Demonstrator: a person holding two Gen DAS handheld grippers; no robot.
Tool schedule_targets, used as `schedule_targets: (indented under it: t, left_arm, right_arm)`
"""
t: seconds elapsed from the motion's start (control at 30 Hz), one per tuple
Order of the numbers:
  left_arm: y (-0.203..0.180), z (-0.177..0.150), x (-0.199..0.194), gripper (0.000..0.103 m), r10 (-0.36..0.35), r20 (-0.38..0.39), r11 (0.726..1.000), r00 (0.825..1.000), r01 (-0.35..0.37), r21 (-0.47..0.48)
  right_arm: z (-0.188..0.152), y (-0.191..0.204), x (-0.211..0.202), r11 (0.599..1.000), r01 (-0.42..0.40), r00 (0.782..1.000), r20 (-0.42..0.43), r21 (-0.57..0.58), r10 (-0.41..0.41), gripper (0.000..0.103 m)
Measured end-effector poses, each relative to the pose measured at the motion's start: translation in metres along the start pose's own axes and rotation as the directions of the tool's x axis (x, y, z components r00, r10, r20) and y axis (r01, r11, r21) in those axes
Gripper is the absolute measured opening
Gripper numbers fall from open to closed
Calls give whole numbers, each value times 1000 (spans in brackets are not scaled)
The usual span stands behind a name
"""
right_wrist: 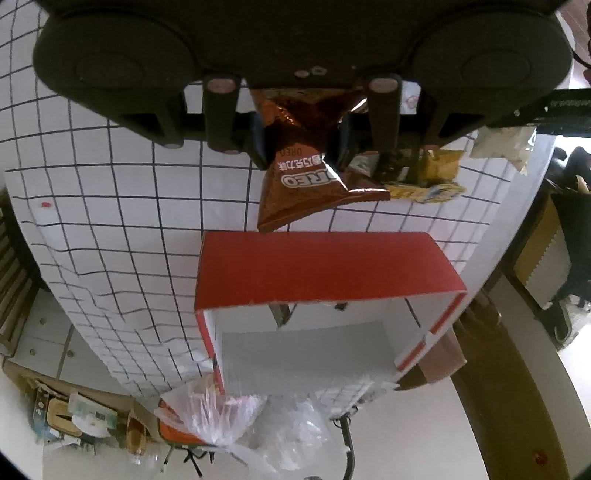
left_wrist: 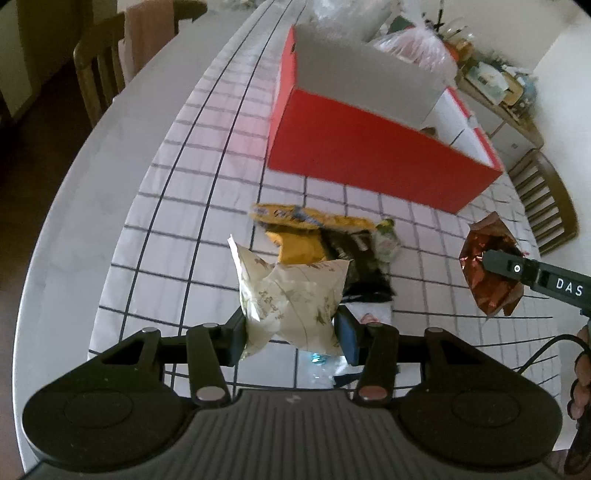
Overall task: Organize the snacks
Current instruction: 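Lift both held packets and carry them over the red box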
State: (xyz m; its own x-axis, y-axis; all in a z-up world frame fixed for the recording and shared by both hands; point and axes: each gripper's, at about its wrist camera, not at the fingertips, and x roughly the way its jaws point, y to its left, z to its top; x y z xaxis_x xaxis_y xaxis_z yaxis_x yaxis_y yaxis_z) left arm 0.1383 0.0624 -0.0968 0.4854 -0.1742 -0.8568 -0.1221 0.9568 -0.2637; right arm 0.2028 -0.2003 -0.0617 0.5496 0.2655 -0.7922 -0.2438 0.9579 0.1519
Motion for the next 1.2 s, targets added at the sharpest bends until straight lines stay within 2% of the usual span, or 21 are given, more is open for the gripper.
schedule_targets:
  t: [0.33, 0.67, 0.97, 1.2]
  left_arm:
    - [-29, 29, -39, 49, -45, 109, 997, 993, 38, 64]
    - [-61, 80, -57, 49, -71, 208, 989, 976, 42, 144]
    - [-82, 127, -46, 49, -79, 240, 983, 967, 36, 178]
    - [-87, 156, -17, 49, -58, 211, 985, 976, 22, 169]
  right_arm:
    - [25, 2, -46, 1000, 0, 996, 86, -27, 3, 36]
    - [71, 7, -63, 995, 50, 985, 168, -89, -34, 36]
    - [113, -4, -59, 989, 98, 974, 213, -109, -73, 36]
    - [134, -13, -25, 986, 119, 978, 186, -120, -95, 36]
